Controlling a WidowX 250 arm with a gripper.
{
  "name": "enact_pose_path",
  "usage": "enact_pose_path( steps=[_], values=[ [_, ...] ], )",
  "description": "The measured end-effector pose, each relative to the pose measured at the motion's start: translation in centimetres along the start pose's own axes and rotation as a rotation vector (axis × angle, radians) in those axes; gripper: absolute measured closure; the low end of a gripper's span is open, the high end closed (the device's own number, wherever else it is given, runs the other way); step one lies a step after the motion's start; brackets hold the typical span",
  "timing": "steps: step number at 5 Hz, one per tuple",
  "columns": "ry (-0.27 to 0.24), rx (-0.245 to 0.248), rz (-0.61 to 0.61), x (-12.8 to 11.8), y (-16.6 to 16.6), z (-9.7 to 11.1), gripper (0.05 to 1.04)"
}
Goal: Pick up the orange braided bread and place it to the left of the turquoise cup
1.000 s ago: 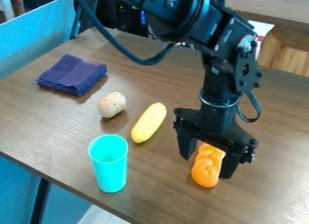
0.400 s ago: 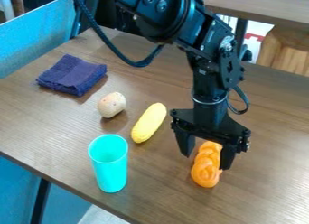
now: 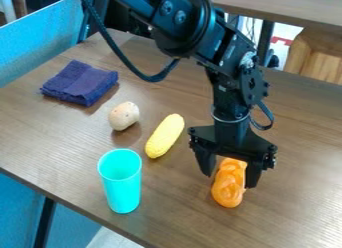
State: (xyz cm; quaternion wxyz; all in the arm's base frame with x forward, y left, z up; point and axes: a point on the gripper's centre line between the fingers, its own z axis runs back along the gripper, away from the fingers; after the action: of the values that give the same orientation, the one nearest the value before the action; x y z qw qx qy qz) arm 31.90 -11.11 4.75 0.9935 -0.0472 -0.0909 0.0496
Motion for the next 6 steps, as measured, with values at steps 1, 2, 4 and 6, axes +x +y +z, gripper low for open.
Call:
enact_pose_path(
  steps=[1,2,4,6],
  values=[
    [0.029,0.017,0.007,-0.4,0.3,-1.1,0.082],
    [0.011,0.045,0.047,-0.3,0.7,-1.9,0.082],
    [0.001,0.057,0.113,-0.8,1.2,-2.3,0.258],
    [0.053,0.025,0.011,-1.5,1.9,-1.3,0.26]
  ],
)
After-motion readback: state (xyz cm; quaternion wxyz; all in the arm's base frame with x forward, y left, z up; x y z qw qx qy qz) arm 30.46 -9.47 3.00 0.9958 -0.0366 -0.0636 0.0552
